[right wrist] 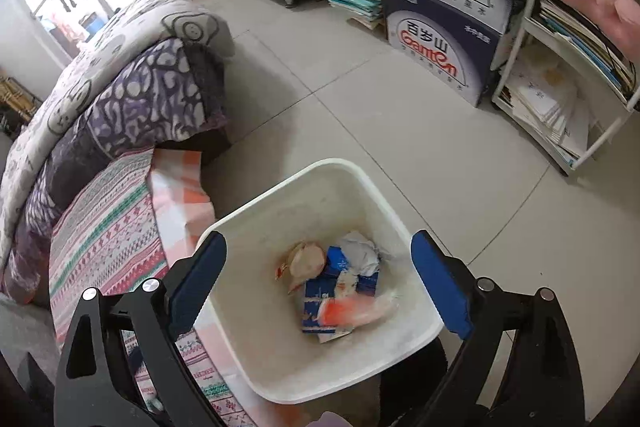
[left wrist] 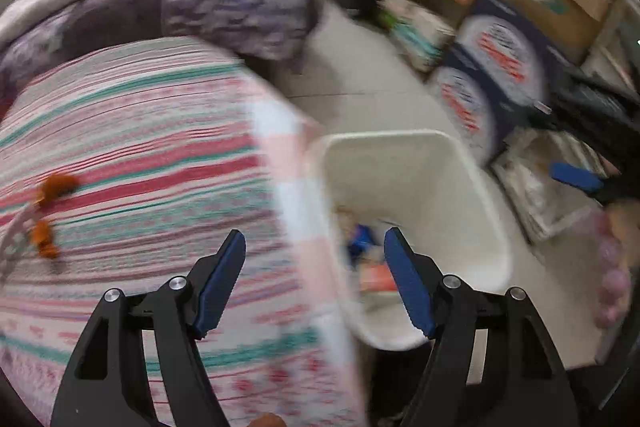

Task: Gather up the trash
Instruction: 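Grasp an orange snack piece with the left tool while the right tool grasps another orange piece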

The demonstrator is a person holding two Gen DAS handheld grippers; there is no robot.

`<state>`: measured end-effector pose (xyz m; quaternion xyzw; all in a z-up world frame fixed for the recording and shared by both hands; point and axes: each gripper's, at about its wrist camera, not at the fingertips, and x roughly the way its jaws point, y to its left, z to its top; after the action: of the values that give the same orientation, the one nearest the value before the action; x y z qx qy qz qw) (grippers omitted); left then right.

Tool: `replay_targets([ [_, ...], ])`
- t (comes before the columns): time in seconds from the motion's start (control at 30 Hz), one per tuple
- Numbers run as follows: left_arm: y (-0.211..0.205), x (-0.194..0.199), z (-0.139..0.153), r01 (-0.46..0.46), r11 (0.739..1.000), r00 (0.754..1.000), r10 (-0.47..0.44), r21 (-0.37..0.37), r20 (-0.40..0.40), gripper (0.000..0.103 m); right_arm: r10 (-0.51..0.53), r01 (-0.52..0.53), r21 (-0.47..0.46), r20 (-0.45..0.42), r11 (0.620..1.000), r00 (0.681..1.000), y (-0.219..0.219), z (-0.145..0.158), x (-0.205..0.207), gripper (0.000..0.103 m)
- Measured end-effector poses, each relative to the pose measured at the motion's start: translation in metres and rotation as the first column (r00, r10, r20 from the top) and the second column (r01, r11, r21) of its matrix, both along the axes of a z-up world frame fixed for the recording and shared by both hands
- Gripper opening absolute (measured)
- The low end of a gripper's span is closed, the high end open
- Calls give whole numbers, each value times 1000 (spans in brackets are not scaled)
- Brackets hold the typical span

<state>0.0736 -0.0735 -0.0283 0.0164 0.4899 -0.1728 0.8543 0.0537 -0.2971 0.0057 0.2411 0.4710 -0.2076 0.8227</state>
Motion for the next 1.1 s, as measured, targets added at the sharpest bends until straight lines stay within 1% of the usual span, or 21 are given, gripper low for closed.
replay_targets([
  [0.07,17,7,0,-88,994,996,87,63,19,70,22,-22,-2,-8,1000,1000,10,-2,4,90],
  [0.1,30,12,-1,-155,982,988,153,108,27,71,39,-39,0,-13,999,999,17,-3,7,90],
  [0.13,40,14,-2,-200,971,980,198,133,29,71,55,-55,1,-18,998,998,24,-5,9,90],
  [0.17,55,18,-3,-263,951,965,261,161,32,70,68,-68,0,-23,998,997,29,-6,11,90],
  [0.2,68,22,-5,-316,931,948,315,181,37,71,88,-89,-6,-31,996,996,38,-8,15,91],
  [0.27,103,31,-8,-446,866,894,445,226,61,70,113,-114,-16,-42,993,993,49,-11,19,91],
  [0.33,134,42,-15,-526,818,845,533,232,37,70,133,-134,-23,-46,991,990,60,-12,23,91],
  [0.37,149,48,-20,-555,799,822,570,231,6,70,143,-144,-26,-41,989,989,66,-12,25,91],
  [0.4,159,50,-24,-572,787,807,590,231,-13,70,151,-152,-29,-34,988,988,70,-11,27,91],
  [0.43,172,54,-31,-594,770,785,618,234,-38,70,159,-160,-35,-26,987,987,75,-10,28,91],
  [0.47,177,55,-35,-603,761,775,630,239,-50,70,168,-169,-44,-21,985,986,79,-9,30,91],
  [0.53,188,59,-44,-606,759,764,639,239,-90,67,188,-189,-65,-16,980,982,91,-8,34,91],
  [0.63,196,63,-59,-595,775,762,628,213,-158,52,225,-226,-76,-21,971,974,107,-11,41,91],
  [0.67,199,66,-64,-587,782,766,620,209,-167,40,236,-237,-79,-22,968,971,112,-12,43,91],
  [0.7,201,67,-66,-577,791,773,609,205,-175,32,251,-252,-81,-22,964,968,118,-13,45,91],
  [0.73,203,68,-67,-567,800,783,598,198,-175,29,267,-268,-85,-21,960,964,124,-14,46,91],
  [0.8,209,66,-66,-552,814,799,579,181,-162,18,308,-308,-105,-17,946,951,139,-14,49,91],
  [0.9,228,60,-59,-558,815,801,578,154,-159,14,386,-382,-166,-13,909,923,163,-15,52,91],
  [0.97,242,52,-42,-560,818,807,574,133,-139,13,435,-431,-186,-20,883,900,178,-19,58,91],
  [1.07,264,38,-8,-560,822,818,569,104,-90,13,536,-532,-196,-38,824,844,212,-28,72,90],
  [1.1,272,34,1,-561,822,819,568,96,-76,13,600,-591,-211,-28,779,800,235,-31,76,90],
])
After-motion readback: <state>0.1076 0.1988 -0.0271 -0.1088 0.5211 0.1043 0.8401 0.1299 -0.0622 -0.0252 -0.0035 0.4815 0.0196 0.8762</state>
